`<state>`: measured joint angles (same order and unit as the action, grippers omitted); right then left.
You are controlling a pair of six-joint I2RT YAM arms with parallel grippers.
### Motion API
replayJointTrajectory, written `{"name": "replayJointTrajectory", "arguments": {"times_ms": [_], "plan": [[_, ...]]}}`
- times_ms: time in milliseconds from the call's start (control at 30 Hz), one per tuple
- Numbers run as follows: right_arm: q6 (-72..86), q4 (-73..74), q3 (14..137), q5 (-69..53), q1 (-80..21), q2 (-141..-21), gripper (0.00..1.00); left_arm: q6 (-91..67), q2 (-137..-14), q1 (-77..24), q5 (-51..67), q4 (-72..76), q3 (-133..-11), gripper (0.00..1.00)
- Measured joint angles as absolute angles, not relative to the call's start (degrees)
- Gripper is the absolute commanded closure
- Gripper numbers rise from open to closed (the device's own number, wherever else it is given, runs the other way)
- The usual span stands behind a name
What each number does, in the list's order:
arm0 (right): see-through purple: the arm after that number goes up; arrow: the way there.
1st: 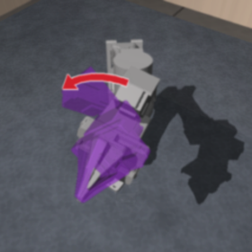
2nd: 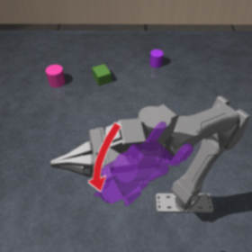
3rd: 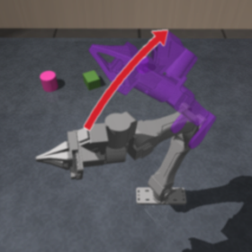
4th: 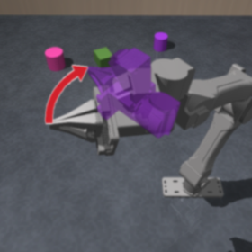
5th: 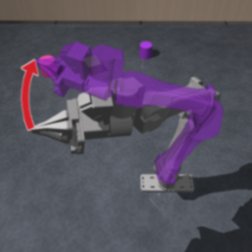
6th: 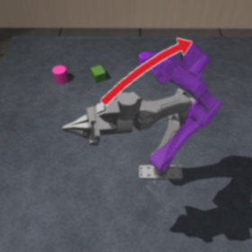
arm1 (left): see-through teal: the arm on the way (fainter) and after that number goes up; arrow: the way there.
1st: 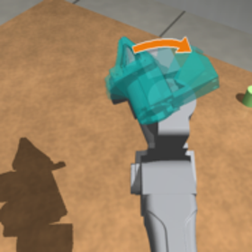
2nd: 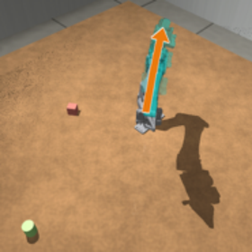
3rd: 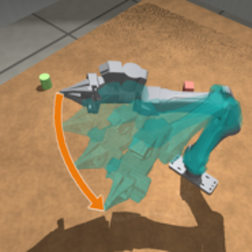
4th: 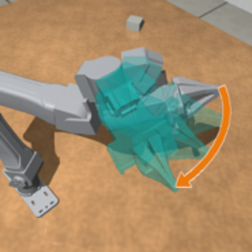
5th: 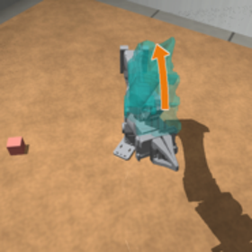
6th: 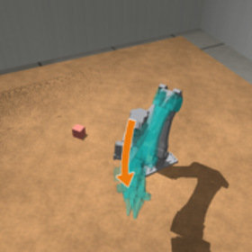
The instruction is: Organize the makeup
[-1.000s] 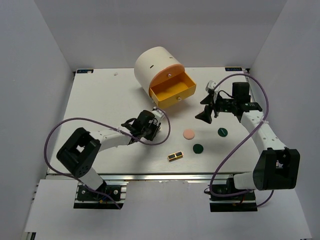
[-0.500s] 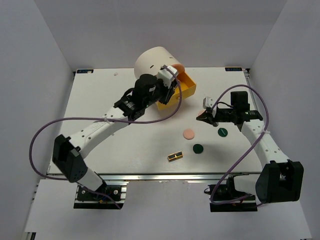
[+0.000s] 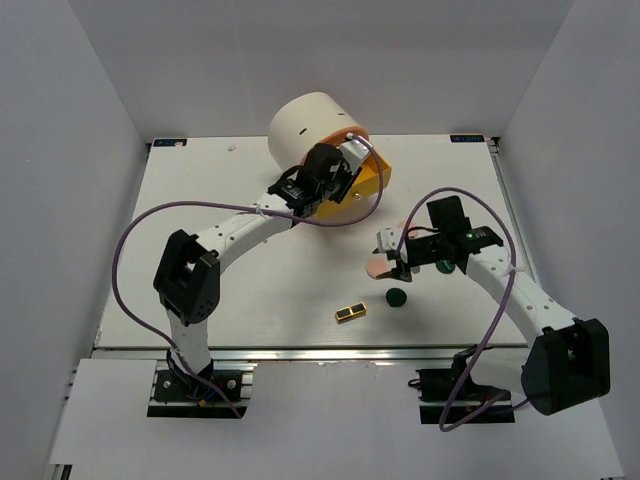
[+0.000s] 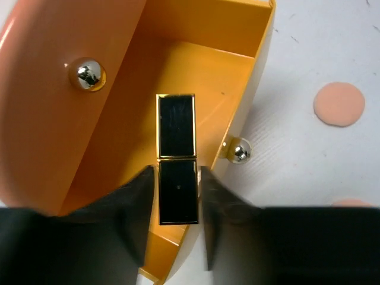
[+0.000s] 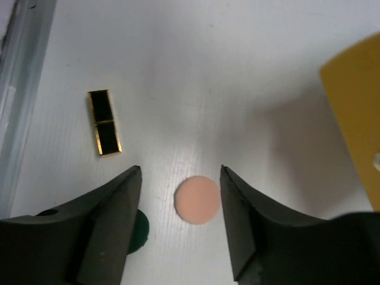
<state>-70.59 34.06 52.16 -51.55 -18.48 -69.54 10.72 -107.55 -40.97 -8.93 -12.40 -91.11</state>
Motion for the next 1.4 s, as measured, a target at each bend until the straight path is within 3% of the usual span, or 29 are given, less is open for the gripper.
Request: {"name": "replayJointTrajectory", "arguments": {"times_ms": [100, 167, 367, 467, 500, 533, 633, 733, 867, 900, 1167, 1400], "plan": [[-72.34, 34.87, 50.48, -49.74, -22.52, -69.34, 0.28, 10.94, -107.55, -40.91, -9.85, -12.45, -91.48, 0.33], [-73.30, 35.48, 49.87, -48.84, -24.82, -69.41, 0.23, 10.96, -107.53, -40.80, -10.24, -12.51, -91.48, 0.28], [-77.28, 37.01, 50.28, -47.24, -28.47, -72.49, 0.24, 9.76, -106.76, -40.69, -11.35, -13.19, -91.46, 0.28], [-81.21, 40.14, 52.25, -46.06, -30.17, -76.86, 0.26, 8.03, -105.14, -40.69, -12.05, -13.56, -91.46, 0.40], [-82.35, 41.10, 53.01, -45.56, -30.89, -78.35, 0.26, 7.20, -104.20, -40.69, -12.47, -13.72, -91.44, 0.47], [-83.44, 42.46, 54.04, -45.01, -31.79, -80.01, 0.27, 6.24, -103.11, -40.66, -12.86, -13.98, -91.35, 0.63], [-84.88, 44.18, 55.92, -43.40, -35.11, -84.36, 0.31, 2.04, -97.71, -40.42, -14.17, -14.76, -89.47, 0.80], [-83.15, 43.92, 55.57, -40.97, -39.16, -86.35, 0.31, -4.01, -88.68, -39.51, -14.85, -15.42, -83.99, 0.80], [-77.89, 39.38, 52.29, -36.73, -44.23, -86.48, 0.31, -12.51, -74.87, -36.42, -15.25, -16.25, -72.86, 0.27], [-76.64, 38.30, 51.42, -35.77, -45.10, -86.52, 0.32, -14.50, -71.77, -35.57, -15.53, -16.23, -69.97, 0.24], [-69.65, 29.71, 49.25, -28.91, -46.92, -88.88, 0.36, -32.27, -57.63, -29.76, -14.44, -17.69, -48.60, 0.19], [-67.11, 26.55, 49.28, -25.67, -47.03, -91.50, 0.37, -41.60, -54.11, -28.58, -12.82, -16.45, -39.75, 0.18]]}}
